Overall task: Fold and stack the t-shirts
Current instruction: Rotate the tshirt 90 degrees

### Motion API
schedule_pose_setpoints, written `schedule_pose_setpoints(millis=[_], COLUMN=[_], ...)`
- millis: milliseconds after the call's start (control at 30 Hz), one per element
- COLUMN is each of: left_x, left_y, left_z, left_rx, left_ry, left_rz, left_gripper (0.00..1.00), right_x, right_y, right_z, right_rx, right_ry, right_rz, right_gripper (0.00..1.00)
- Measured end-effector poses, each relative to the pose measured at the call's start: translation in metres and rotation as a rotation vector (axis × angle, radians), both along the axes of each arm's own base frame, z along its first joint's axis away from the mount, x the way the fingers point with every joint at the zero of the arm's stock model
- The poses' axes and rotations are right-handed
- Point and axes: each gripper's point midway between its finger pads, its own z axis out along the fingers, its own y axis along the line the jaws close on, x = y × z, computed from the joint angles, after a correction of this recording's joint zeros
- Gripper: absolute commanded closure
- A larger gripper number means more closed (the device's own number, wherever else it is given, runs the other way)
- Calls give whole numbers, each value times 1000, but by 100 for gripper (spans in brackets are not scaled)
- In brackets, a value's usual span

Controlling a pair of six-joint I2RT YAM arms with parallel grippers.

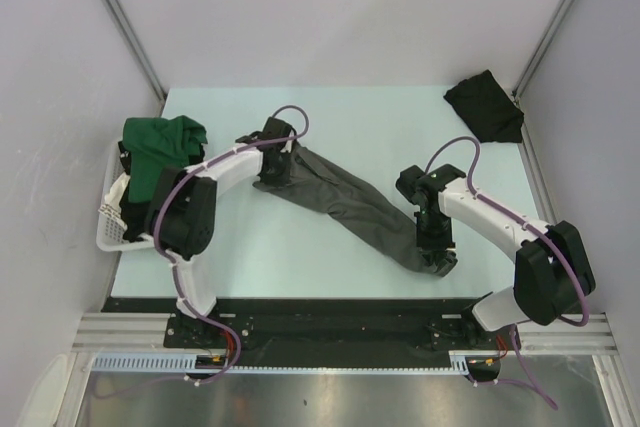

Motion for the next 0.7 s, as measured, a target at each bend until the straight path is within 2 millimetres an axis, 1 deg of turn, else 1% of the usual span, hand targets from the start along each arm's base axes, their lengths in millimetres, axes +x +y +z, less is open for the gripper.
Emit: schedule_pose_setpoints(millis=[100,167,367,500,567,700], left_x=[1,3,23,44,57,78], left_y=[-4,-6,-17,-24,-28,-29], left_z=[-18,-25,-24,-24,-23,-23], left_rx=[-2,-7,-25,-28,-33,-34], left_ry=[41,58,50,47,38,26], left_rz=[-1,2,13,14,16,28], left_gripper=[100,100,100,100,100,100], right_x=[0,0,0,-2,-5,-9], right_y=[0,0,0,0,1,5], right_z=[0,0,0,1,1,2], right_rx=[0,0,4,7,12,39], right_ry=[0,0,4,15,26,46], right_rz=[2,5,15,20,21,19], right_gripper=[88,88,88,88,88,89])
